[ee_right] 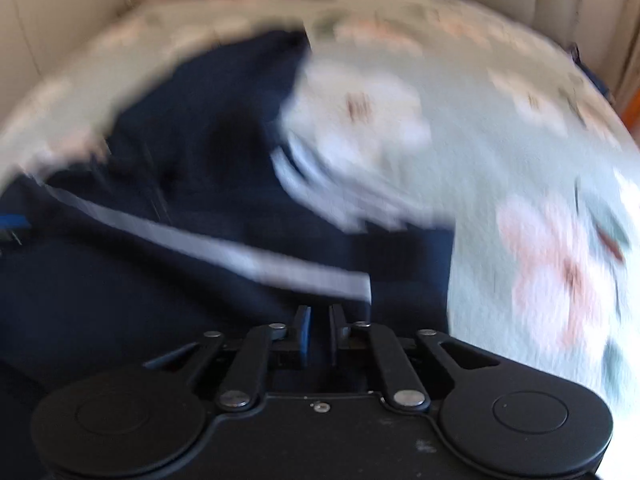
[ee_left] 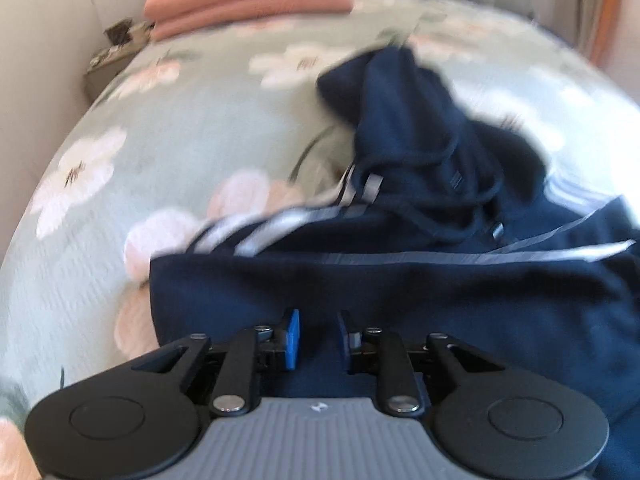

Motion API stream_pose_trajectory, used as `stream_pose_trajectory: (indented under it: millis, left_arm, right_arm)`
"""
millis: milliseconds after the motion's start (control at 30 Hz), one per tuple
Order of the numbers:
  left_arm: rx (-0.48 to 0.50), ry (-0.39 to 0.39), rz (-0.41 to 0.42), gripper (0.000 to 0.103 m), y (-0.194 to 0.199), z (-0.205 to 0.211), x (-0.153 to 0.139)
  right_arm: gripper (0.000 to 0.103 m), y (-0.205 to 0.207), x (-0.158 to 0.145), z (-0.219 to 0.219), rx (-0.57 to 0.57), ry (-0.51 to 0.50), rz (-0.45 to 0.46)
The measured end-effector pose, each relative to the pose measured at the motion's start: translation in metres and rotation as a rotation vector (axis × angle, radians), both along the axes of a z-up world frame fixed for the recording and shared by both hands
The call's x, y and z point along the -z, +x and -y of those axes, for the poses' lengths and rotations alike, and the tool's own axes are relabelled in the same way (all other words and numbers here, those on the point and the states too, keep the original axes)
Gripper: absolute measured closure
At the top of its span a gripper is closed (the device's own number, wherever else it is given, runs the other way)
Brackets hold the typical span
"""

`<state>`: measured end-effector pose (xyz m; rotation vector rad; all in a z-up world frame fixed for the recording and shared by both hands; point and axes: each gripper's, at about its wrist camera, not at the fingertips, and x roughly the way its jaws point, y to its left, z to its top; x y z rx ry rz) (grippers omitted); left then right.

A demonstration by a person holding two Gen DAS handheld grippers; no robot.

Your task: Fold large clothes

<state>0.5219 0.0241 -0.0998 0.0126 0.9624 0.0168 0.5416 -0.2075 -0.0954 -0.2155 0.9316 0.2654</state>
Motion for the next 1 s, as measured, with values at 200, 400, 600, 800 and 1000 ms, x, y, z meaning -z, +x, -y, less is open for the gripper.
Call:
stream_pose_trajectory:
  millis: [200, 400, 600, 800, 1000]
  left_arm:
    - [0.032, -0.086, 0.070, 0.071, 0.017, 0.000, -0.019]
    - [0.051, -0.135, 0.125, 0.070, 0.037, -0.004, -0.026]
    - [0.040, -0.101, 0.125, 0.070, 0.050, -0.015, -0.017]
    - [0.010, -0.121, 0.098, 0.070, 0.057, -0.028, -0.003]
    - [0.003, -0.137, 0.083, 0.068, 0.052, -0.028, -0.001]
  right_arm:
    - [0.074, 0.088, -0.011, -0.026, -0.047, 0.155, 0.125]
    - [0.038, 0.207, 0.005, -0.048, -0.011, 0.331, 0.144]
    - [0.026, 0.318, 0.026, -0.053, 0.092, 0.527, -0.013]
    - [0.021, 0.365, 0.060, -0.069, 0.140, 0.535, -0.119]
    - [0.085, 0.365, 0.065, -0.078, 0.107, 0.587, -0.140]
